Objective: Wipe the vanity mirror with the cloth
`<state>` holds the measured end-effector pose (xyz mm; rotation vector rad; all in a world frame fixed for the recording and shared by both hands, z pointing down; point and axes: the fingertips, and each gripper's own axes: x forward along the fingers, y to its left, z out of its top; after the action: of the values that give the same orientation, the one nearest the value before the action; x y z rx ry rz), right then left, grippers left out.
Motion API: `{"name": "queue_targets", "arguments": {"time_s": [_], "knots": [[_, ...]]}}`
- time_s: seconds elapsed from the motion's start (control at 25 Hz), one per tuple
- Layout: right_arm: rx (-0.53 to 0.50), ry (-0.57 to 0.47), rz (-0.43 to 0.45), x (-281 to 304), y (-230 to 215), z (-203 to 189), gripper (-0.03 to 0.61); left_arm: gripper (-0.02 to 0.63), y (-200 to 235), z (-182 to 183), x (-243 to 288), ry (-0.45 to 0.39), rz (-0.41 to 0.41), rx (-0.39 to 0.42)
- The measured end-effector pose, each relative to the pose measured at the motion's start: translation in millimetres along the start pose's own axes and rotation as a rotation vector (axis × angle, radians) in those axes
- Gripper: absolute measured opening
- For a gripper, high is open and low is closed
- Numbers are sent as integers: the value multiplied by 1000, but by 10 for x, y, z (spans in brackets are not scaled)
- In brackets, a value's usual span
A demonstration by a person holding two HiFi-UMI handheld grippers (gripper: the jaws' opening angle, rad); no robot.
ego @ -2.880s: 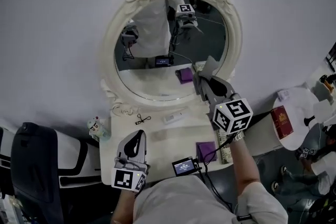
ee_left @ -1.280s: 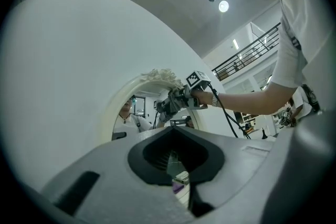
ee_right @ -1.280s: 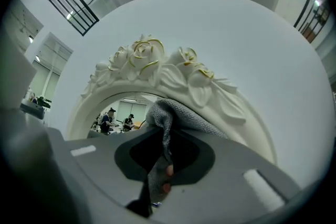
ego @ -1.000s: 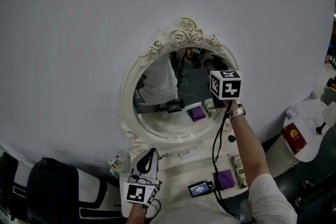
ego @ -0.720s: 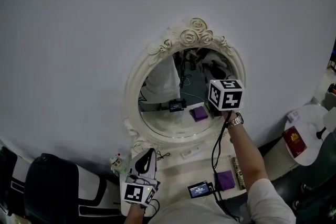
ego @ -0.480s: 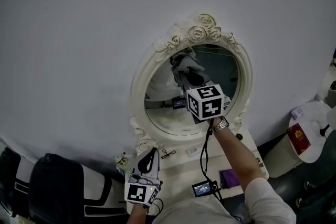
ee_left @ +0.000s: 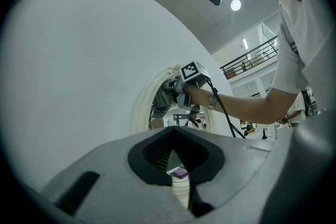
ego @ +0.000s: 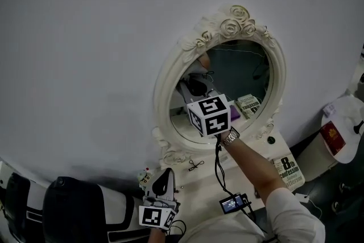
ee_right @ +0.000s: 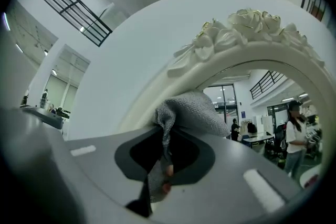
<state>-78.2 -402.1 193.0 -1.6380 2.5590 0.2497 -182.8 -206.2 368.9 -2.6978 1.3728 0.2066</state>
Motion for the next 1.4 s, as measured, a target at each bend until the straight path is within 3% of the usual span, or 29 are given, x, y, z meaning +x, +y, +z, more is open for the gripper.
{"name": "queue_targets", "arguments": {"time_s": [0.16, 0.32, 0.64, 0.92, 1.2, 1.4], "knots": [[-2, 4, -40, -63, -186, -2, 34, 6, -27, -62, 66, 9, -15, -30], [25, 16, -105, -319, -762, -50, 34, 6, -328, -59, 206, 7, -66, -9], [20, 85, -227, -937, -1971, -337, 35, 6, -926, -143, 532, -10, -20, -35], [44, 100, -307, -1244, -2643, -447, 35, 6, -1480, -204, 773, -4, -1, -32], [58, 144, -357, -1398, -2910, -612, 35, 6, -1585, -183, 710, -13, 5, -43], [95, 151, -262, -1368, -2435, -613, 35, 6, -1423, -203, 535, 2, 7, -72]]}}
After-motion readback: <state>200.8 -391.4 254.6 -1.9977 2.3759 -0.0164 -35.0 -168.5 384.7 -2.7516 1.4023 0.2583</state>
